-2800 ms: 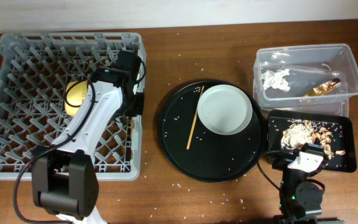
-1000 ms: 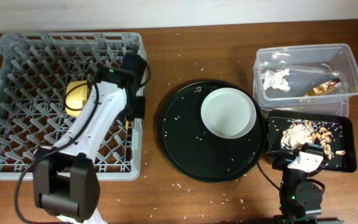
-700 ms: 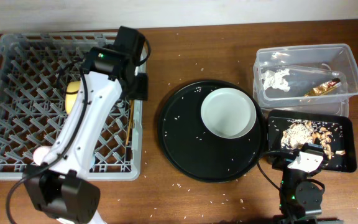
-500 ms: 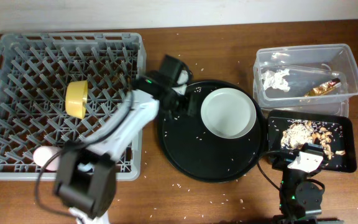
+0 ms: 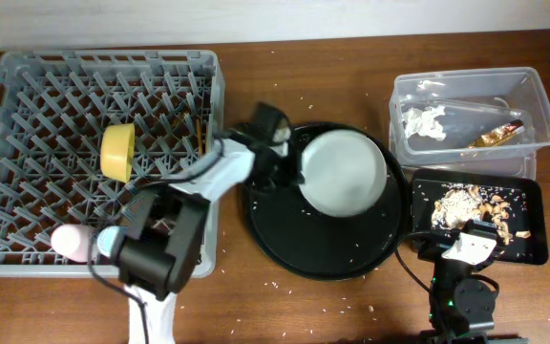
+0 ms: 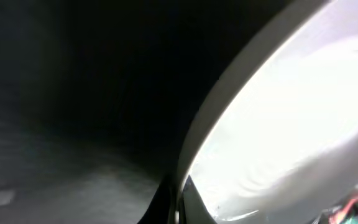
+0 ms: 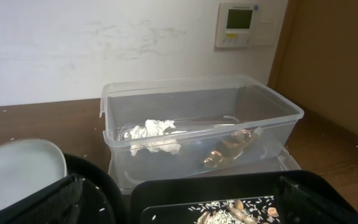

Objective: Sort waste into correct bins and load items into the dishwasher rack
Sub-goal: 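Grasp the white plate edge with the left gripper and stand it in the rack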

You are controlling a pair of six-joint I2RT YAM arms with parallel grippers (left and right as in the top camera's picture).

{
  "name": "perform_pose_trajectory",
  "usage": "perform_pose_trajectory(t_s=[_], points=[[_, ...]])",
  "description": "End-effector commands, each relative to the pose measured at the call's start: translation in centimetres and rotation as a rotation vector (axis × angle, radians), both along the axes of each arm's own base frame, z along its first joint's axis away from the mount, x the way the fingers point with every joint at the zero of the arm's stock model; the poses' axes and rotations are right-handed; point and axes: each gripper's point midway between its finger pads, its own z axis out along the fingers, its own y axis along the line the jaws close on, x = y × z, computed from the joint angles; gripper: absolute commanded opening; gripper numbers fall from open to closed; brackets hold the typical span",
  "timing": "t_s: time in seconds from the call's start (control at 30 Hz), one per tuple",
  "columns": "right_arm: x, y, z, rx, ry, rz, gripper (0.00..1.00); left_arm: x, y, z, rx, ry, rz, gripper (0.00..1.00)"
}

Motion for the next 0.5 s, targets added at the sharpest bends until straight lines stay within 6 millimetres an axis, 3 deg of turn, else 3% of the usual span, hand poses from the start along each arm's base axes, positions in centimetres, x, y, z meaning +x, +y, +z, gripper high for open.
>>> perform_pose_trajectory(t_s=[0.0,0.07,0.1,0.17,0.23,0.3,0.37,0.47], points=[[0.0,-0.2,-0.3,-0.003,0.005,-0.007,0.98,5.5,8.4,14.5,0.139,-0.360,0.128,0.00],[0.0,-0.2,-0.3,-0.003,0.005,-0.007,0.98,5.7,14.9,19.9,0.341,-0.484,0.244,0.00],[0.0,-0.2,-0.3,-0.003,0.005,-0.007,0.98,5.1,20.1,24.0,0.493,-0.565,0.354,0.00],[0.0,-0.2,-0.3,-0.003,0.005,-0.007,0.99,2.3,28.7,30.7,0.723,-0.679,0.584,0.00],[0.0,-0.2,-0.3,-0.003,0.005,-0.007,0.98,-2.1,36.4,34.8,0.978,-0.712,0.804,0.00],[0.0,-0.2,-0.3,-0.003,0.005,-0.007,0.98,-6.2,44.6,36.2,1.352,-0.596,0.947,0.00],[0.0,-0.2,-0.3,-0.003,0.005,-0.007,0.98,-5.5,46.5,35.0,1.432,-0.524,0.896,0.00],[0.0,-0.2,-0.3,-0.003,0.005,-0.007,0.98,-3.6,49.3,31.1,1.487,-0.385,0.875,0.00]])
